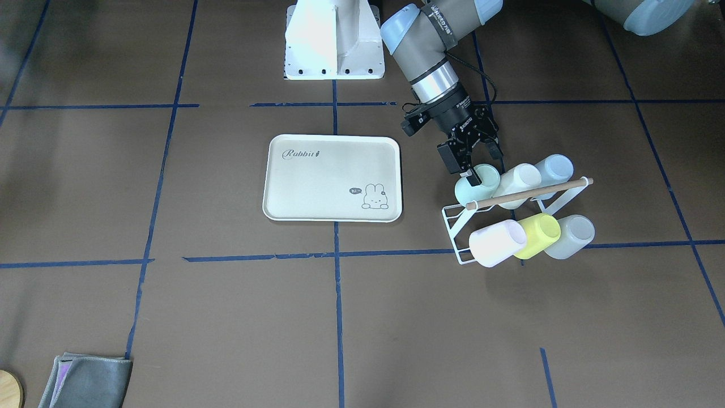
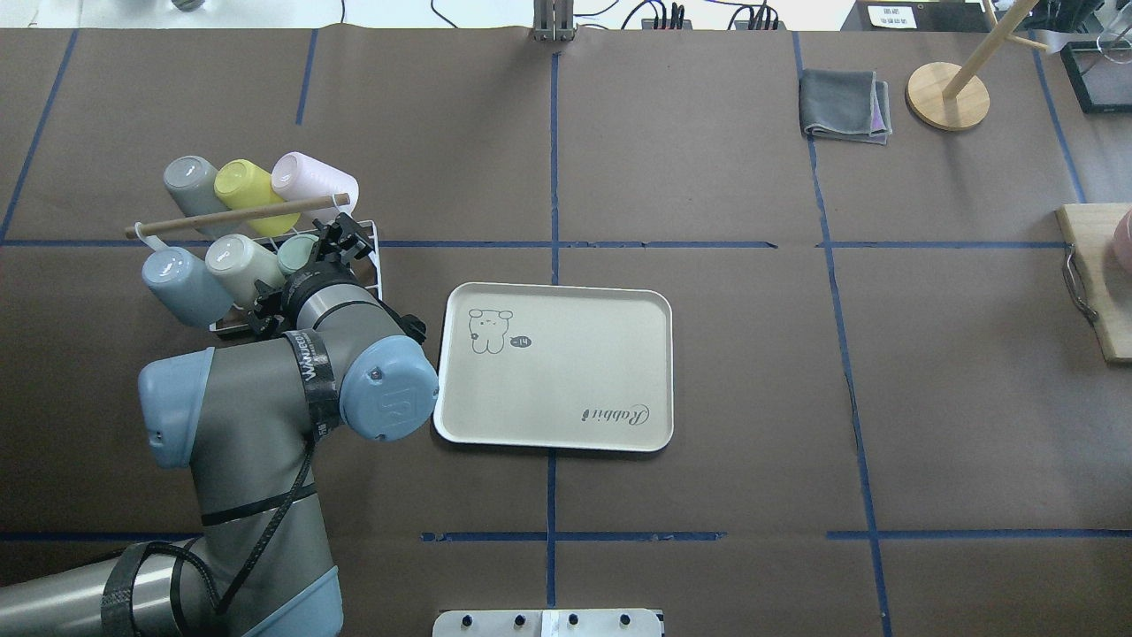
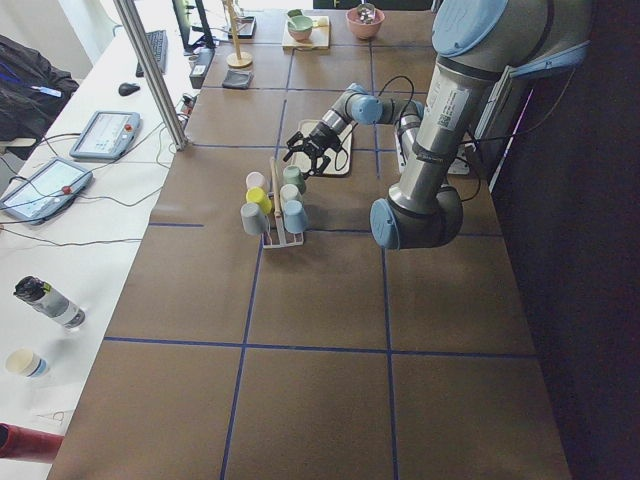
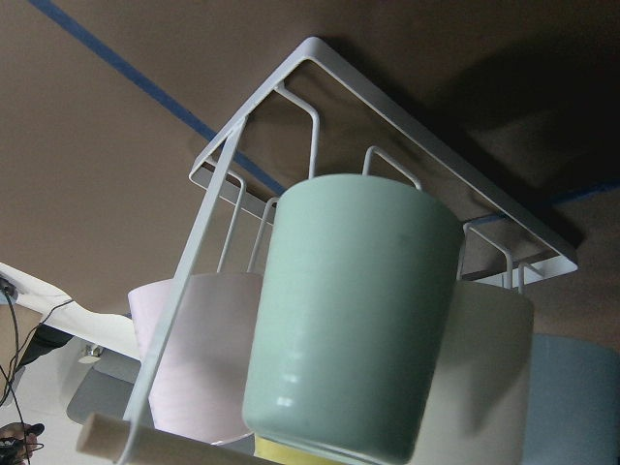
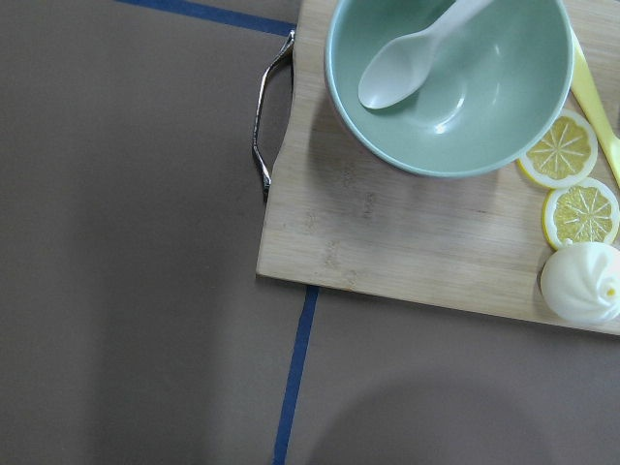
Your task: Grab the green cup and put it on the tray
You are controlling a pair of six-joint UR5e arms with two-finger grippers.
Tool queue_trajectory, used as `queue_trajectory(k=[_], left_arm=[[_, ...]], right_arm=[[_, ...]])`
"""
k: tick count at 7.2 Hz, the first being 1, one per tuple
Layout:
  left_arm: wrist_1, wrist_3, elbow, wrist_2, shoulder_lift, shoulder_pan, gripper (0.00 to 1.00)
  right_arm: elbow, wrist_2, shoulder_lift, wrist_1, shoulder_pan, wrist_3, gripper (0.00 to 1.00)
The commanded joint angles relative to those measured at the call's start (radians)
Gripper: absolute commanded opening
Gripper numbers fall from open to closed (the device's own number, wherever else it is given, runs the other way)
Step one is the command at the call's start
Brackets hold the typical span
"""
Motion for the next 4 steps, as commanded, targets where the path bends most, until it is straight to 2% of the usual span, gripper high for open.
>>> queue_trajectory(k=[1, 4], left_arm=[[-0.004, 0.003, 0.026, 0.002, 0.003, 0.002, 1.00], [-0.008, -0.003, 0.064, 0.021, -0.005, 0.020, 1.00]], right_arm=[[-0.003, 0.000, -0.002, 0.001, 0.000, 0.000, 1.00], [-0.003, 0.000, -0.002, -0.001, 0.000, 0.000, 1.00]])
